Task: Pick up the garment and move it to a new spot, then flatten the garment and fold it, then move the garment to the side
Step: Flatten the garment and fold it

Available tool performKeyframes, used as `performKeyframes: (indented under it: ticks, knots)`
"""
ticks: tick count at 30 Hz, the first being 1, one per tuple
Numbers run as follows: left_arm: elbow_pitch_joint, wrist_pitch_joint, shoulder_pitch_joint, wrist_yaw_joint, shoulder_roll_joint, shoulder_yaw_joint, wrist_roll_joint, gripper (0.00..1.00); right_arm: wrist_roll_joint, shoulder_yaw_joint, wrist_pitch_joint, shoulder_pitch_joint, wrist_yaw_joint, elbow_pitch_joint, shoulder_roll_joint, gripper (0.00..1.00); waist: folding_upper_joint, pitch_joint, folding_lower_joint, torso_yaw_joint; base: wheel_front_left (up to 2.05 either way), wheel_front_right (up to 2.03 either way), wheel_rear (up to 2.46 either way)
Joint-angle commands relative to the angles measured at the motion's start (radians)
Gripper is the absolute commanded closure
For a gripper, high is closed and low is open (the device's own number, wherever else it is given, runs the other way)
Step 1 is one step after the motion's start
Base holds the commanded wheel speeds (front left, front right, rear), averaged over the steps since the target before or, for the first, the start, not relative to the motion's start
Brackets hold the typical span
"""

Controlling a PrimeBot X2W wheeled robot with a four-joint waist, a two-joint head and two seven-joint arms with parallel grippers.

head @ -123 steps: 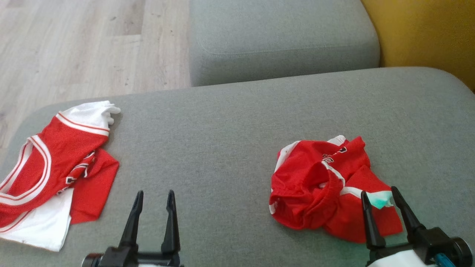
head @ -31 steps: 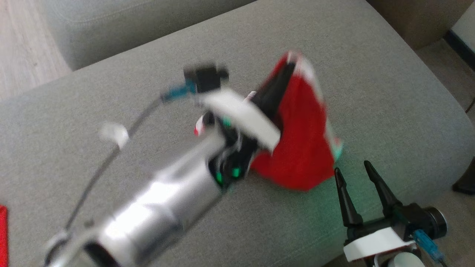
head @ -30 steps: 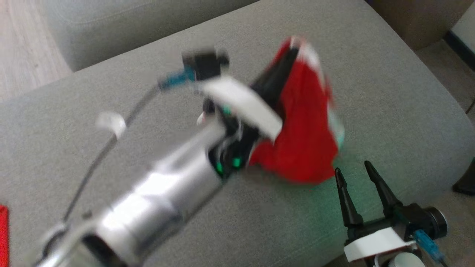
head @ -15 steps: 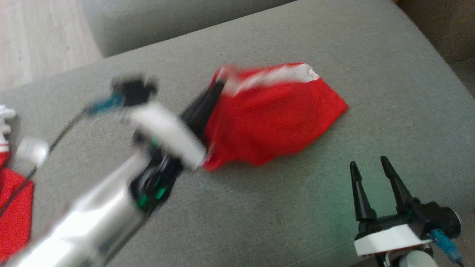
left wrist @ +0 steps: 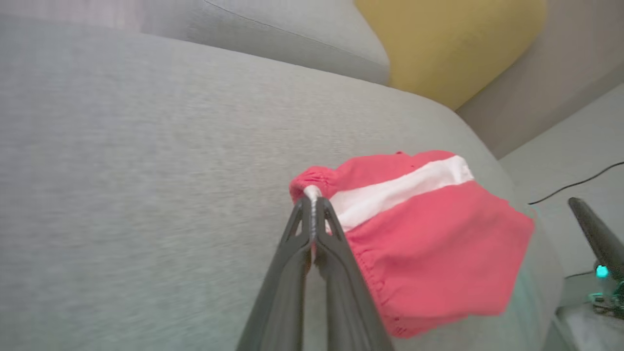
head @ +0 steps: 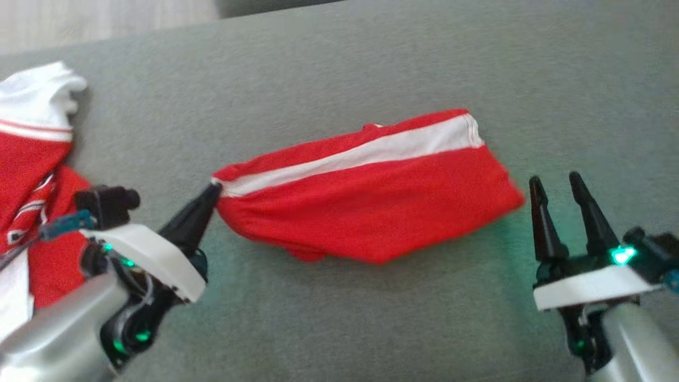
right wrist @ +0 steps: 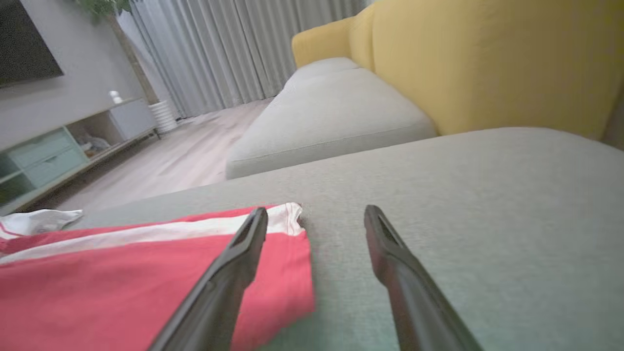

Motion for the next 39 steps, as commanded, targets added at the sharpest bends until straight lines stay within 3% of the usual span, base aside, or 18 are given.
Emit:
performKeyframes:
  ticks: [1,4,9,21,25,26,28,29,35,39]
  knots:
    - [-0.001,-0.011,-0.080,0.007,0.047,0.045,0.031,1.00,0.107,0.069,0.001,-0.058,0.007,0.000,-0.064,0.00,0.0000,0.038,-0.0001,0.048,0.00,0.00,0.00]
    - [0.017,-0.007,-0.108,-0.005,0.041,0.048,0.042,1.00,0.250,0.143,0.052,-0.138,0.007,0.021,-0.171,0.00,0.0000,0.059,-0.0001,0.075,0.00,0.00,0.00]
    - [0.041,-0.005,-0.155,-0.020,0.014,0.044,0.072,1.00,0.360,0.281,0.148,-0.246,0.007,0.052,-0.304,0.00,0.0000,0.089,-0.0001,0.116,0.00,0.00,0.00]
    - [0.086,-0.013,-0.186,-0.045,-0.039,0.035,0.086,1.00,0.464,0.463,0.148,-0.364,0.007,0.196,-0.328,0.00,0.0000,0.106,-0.0001,0.163,0.00,0.00,0.00]
    - [0.096,-0.015,-0.190,-0.052,-0.049,0.033,0.087,1.00,0.476,0.510,0.110,-0.394,0.007,0.227,-0.331,0.23,0.0000,0.108,-0.0001,0.167,0.00,0.00,0.00]
    - [0.097,-0.015,-0.192,-0.054,-0.051,0.032,0.087,1.00,0.482,0.523,0.105,-0.401,0.007,0.231,-0.332,0.34,0.0000,0.109,-0.0001,0.168,0.00,0.00,0.00]
    - [0.100,-0.015,-0.194,-0.057,-0.053,0.032,0.087,1.00,0.495,0.546,0.097,-0.414,0.007,0.239,-0.336,0.38,0.0000,0.113,-0.0001,0.169,0.00,0.00,0.00]
    - [0.101,-0.015,-0.196,-0.057,-0.055,0.033,0.087,1.00,0.502,0.558,0.095,-0.421,0.007,0.242,-0.338,0.51,0.0000,0.115,-0.0001,0.170,0.00,0.00,0.00]
    - [0.112,-0.021,-0.201,-0.059,-0.065,0.034,0.089,1.00,0.529,0.611,0.054,-0.461,0.007,0.266,-0.350,1.00,0.0000,0.120,-0.0001,0.173,0.00,0.00,0.00]
    - [0.119,-0.041,-0.206,-0.063,-0.063,0.042,0.097,1.00,0.530,0.623,0.021,-0.485,0.007,0.275,-0.364,1.00,0.0000,0.109,-0.0001,0.167,0.00,0.00,0.00]
